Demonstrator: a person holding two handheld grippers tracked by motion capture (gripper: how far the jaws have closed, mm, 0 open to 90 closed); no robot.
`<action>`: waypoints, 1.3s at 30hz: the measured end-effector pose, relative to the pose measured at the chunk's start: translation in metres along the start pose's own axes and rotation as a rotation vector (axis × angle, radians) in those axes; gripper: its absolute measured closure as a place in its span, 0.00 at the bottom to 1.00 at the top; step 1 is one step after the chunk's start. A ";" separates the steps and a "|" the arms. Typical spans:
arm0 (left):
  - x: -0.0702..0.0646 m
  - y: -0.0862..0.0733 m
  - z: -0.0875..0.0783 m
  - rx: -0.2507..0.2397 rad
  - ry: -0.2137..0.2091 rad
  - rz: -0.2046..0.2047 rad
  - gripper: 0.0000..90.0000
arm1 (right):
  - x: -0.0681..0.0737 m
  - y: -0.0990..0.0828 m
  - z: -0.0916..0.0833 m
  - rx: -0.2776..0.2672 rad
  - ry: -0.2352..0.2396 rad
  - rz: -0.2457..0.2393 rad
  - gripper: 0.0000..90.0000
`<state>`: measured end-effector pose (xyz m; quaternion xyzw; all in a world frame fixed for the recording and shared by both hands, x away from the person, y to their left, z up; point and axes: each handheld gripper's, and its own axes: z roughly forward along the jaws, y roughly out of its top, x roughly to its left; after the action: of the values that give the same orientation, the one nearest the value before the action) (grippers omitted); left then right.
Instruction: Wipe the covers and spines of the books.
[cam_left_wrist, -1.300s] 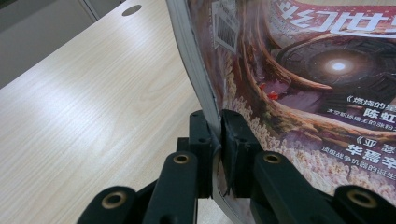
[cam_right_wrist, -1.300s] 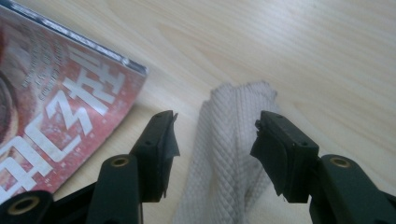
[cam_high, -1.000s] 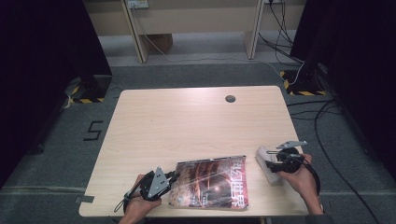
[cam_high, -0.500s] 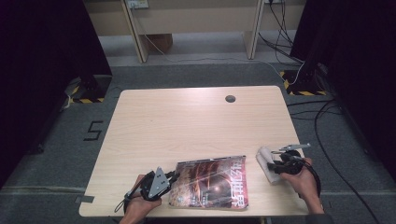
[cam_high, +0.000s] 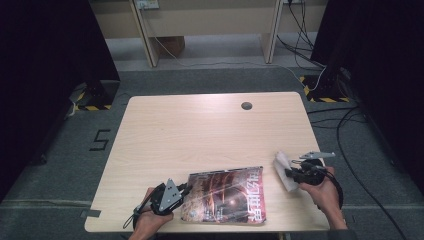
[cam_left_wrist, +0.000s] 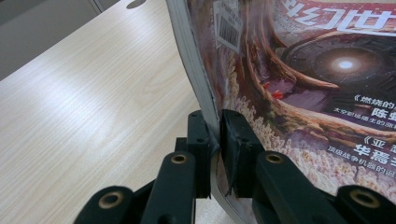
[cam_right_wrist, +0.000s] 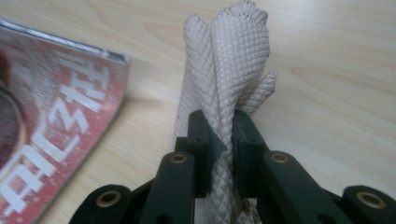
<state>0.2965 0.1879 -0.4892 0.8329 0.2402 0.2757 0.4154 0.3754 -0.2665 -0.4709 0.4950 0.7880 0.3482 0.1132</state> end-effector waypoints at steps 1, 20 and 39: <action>0.000 0.000 0.000 0.002 0.003 -0.002 0.91 | 0.003 0.003 -0.001 -0.016 0.011 -0.005 0.89; -0.014 0.006 0.011 0.014 0.008 -0.015 0.91 | 0.105 0.054 0.029 -0.079 0.213 -0.187 0.89; -0.018 0.007 0.017 0.021 0.023 0.033 0.89 | 0.142 0.064 0.047 -0.057 0.256 -0.262 0.88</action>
<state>0.2955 0.1630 -0.4969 0.8377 0.2342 0.2896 0.3994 0.3763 -0.1072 -0.4390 0.3364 0.8435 0.4129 0.0701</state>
